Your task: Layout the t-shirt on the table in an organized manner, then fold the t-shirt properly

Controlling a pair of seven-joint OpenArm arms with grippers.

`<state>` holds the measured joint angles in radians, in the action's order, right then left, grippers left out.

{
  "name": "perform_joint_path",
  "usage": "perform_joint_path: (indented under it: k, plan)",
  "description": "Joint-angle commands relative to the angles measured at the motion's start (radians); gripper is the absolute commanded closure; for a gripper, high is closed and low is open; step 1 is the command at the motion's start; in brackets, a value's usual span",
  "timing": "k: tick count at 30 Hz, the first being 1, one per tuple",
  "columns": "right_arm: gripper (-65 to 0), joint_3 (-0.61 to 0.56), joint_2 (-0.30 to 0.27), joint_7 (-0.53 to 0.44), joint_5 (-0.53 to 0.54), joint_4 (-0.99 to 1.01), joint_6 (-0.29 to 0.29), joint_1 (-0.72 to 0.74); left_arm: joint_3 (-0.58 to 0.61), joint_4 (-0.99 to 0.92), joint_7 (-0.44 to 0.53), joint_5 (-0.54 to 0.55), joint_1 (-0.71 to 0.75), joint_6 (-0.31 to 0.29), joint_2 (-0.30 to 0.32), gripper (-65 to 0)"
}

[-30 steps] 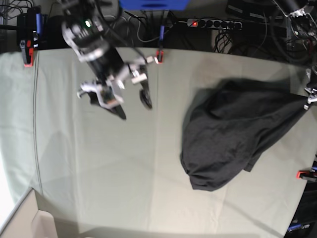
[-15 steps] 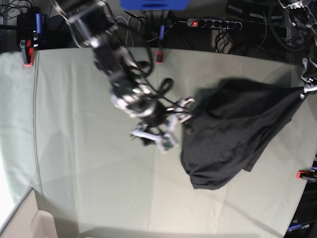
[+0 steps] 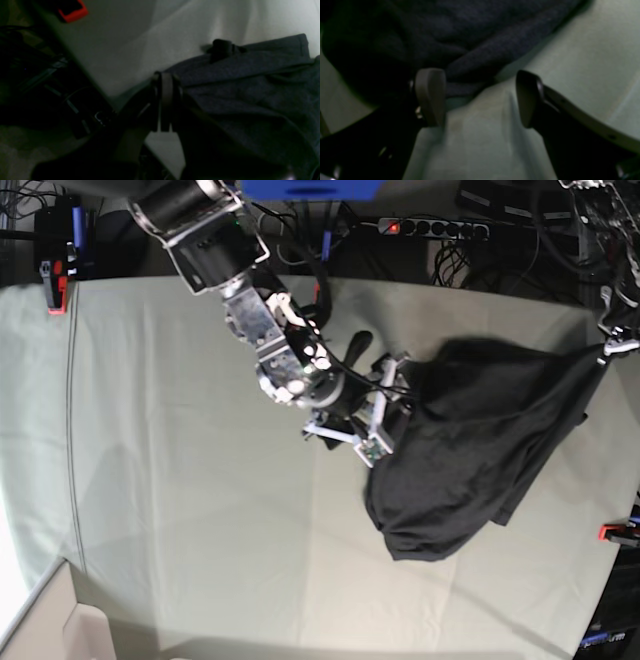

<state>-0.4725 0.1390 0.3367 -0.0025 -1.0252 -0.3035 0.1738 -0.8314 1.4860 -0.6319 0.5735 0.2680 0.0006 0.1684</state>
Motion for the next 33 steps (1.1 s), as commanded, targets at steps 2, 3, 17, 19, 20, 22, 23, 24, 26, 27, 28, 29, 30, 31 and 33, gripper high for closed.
perform_joint_path:
  k: [2,3,17,19,20,22,23,24,26,27,28,29,30,31,33]
  plan:
    - [-44.4,-0.002,0.018,-0.024,0.009,-0.014,-0.016,0.019,-0.004,0.017,0.019,0.004,-0.005,0.0,0.018,-0.2]
    - [-44.4,-0.002,0.018,-0.024,0.009,-0.014,-0.018,0.019,-0.004,0.017,0.019,0.004,-0.006,0.0,0.018,-0.2]
    - [-43.3,0.001,0.018,-0.027,0.009,-0.011,-0.182,0.023,-0.006,0.017,0.019,0.004,0.003,0.0,0.018,-0.2]
    - [-37.7,-0.001,0.018,-0.058,0.009,-0.011,-0.184,0.023,-0.006,0.017,0.019,0.004,0.003,0.0,0.018,-0.2]
    - [-31.9,-0.002,0.018,-0.08,0.009,-0.011,-0.184,0.02,-0.006,0.017,0.019,0.004,0.003,0.0,0.018,-0.2]
    - [-17.5,-0.002,0.018,-0.106,0.009,-0.011,-0.184,0.017,-0.007,0.017,0.019,0.004,0.003,0.0,0.018,-0.2]
    - [-9.4,-0.001,0.018,-0.112,0.009,-0.013,-0.184,0.017,-0.007,0.017,0.019,0.004,0.003,0.0,0.018,-0.2]
    - [-2.3,0.002,0.018,-0.11,0.009,-0.014,-0.184,0.017,-0.007,0.017,0.019,0.004,0.003,0.0,0.018,-0.2]
    - [0.0,0.004,0.018,-0.106,0.009,-0.031,-0.184,0.016,-0.007,0.017,0.019,0.004,-0.002,0.0,0.018,-0.2]
    - [0.0,0.004,0.018,-0.106,0.009,-0.056,-0.184,0.005,-0.006,0.017,0.019,0.004,-0.005,0.0,0.02,-0.2]
    - [0.0,0.004,0.018,-0.106,0.009,-0.085,-0.184,-0.02,-0.006,0.018,0.019,0.004,-0.006,0.0,0.02,-0.2]
    - [0.0,0.004,0.018,-0.106,0.009,-0.131,-0.184,-0.044,-0.006,0.026,0.019,0.004,-0.006,0.0,0.021,-0.2]
    - [0.0,0.004,0.018,-0.106,0.009,-0.192,-0.184,-0.073,-0.006,0.043,0.019,0.004,-0.008,0.0,0.02,-0.2]
    - [0.0,0.004,-0.008,-0.104,0.009,-0.267,-0.184,-0.112,-0.006,0.072,0.019,0.004,-0.008,0.0,0.02,-0.2]
    - [0.0,-0.002,-0.043,-0.087,0.009,-0.398,-0.184,-0.19,-0.006,0.124,0.019,0.004,-0.008,0.0,0.018,-0.2]
